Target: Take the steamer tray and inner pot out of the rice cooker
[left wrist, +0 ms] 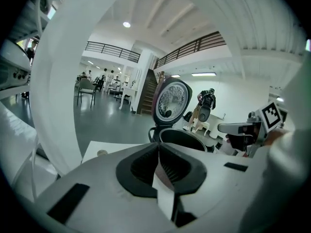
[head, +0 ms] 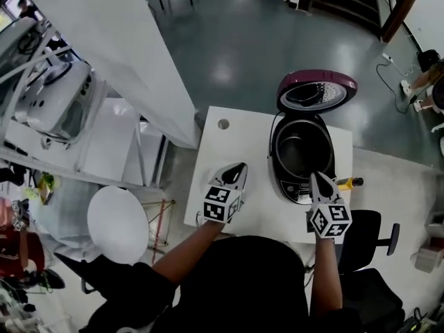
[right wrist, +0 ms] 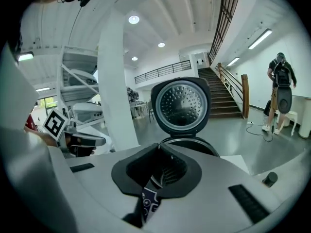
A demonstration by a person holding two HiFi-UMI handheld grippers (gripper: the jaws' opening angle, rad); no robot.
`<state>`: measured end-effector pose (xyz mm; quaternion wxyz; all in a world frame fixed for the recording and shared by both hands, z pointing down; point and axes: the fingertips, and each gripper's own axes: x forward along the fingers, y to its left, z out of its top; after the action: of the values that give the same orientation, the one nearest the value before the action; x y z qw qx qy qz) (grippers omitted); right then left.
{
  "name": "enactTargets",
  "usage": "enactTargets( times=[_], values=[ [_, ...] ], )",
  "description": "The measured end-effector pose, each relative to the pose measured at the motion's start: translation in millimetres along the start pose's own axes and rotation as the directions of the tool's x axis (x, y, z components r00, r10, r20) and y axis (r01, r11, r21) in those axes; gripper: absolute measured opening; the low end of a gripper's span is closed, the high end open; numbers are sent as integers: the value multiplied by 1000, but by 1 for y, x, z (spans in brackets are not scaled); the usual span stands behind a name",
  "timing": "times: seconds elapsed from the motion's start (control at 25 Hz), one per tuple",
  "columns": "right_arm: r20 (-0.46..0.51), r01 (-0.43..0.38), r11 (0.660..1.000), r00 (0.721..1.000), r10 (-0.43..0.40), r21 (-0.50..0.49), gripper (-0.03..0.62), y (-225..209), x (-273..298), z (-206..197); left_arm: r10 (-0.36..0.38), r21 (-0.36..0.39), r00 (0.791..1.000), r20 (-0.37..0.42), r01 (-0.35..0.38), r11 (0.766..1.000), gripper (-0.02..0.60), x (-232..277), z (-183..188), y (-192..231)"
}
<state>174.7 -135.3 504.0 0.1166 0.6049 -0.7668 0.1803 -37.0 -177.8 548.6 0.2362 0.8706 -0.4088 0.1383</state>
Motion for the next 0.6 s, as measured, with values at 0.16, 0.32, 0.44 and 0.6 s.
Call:
enactTargets(
  times=[0.16,0.32,0.44,0.6],
  values=[
    [12,16,1000,1000,-16,16,6,-39,-10,4,3,13,1000,12,-4,1000,12,23,16,-26],
    [15,37,999,999,-37,32,6,-78,-14,5,16,20,1000,13,-17,1000,12,45,24,-47],
    [12,33,999,999,-33,32,6,-106,-13,5,36,32,999,7,-36,999,12,64,28,-63],
    [-4,8,999,1000,-8,42,6,-136,-8,0,71,35,997,-2,-71,997,12,84,28,-76]
  ],
)
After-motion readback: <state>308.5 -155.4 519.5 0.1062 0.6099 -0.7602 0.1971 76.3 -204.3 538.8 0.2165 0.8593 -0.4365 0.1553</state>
